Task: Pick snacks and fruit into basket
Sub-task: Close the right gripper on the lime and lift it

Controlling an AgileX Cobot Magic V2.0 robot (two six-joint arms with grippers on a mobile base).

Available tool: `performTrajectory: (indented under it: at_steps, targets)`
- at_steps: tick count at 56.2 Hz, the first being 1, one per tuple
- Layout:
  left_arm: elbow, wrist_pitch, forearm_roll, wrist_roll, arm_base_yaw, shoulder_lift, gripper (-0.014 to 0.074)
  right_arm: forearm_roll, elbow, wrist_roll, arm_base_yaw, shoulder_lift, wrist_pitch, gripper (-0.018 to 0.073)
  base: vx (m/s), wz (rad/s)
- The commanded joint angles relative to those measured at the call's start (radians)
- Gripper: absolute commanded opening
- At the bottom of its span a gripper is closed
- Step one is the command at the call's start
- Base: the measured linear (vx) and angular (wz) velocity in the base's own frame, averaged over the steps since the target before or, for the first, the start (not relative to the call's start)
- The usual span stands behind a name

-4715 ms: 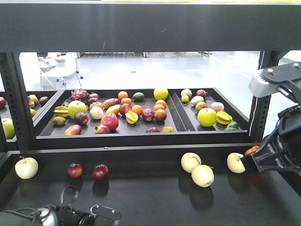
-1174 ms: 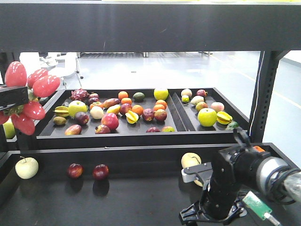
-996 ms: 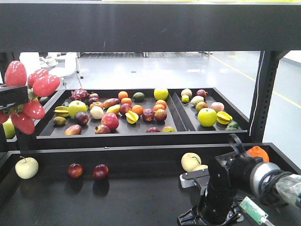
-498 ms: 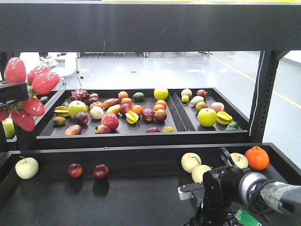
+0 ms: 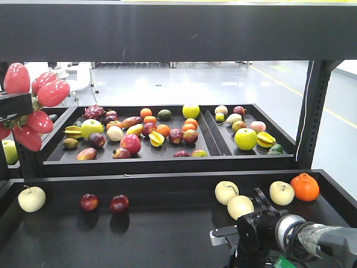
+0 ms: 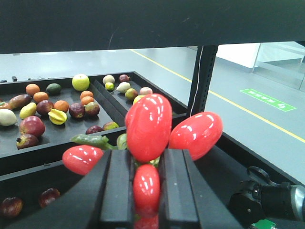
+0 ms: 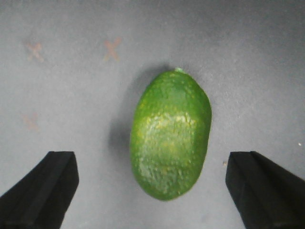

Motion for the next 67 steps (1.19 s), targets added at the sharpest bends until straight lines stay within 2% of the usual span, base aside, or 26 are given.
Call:
performTrajectory:
  at_steps: [1,29,67]
  targets:
    - [-0.029,-0.1,-0.012,-0.006,-0.005,-0.012,-0.0007,-0.013,-0.029,0.002,-0.005,-0.058,-0.046,0.0685,0.0,0.0]
    - [-0.029,-0.102,-0.012,-0.006,-0.005,-0.012,-0.0007,-0.051,-0.029,0.017,-0.005,-0.016,-0.034,0.0675,0.0,0.0]
    - [-0.029,-0.104,-0.012,-0.006,-0.005,-0.012,-0.0007,-0.057,-0.029,0.019,-0.005,0.006,-0.079,0.0659,0.0,0.0]
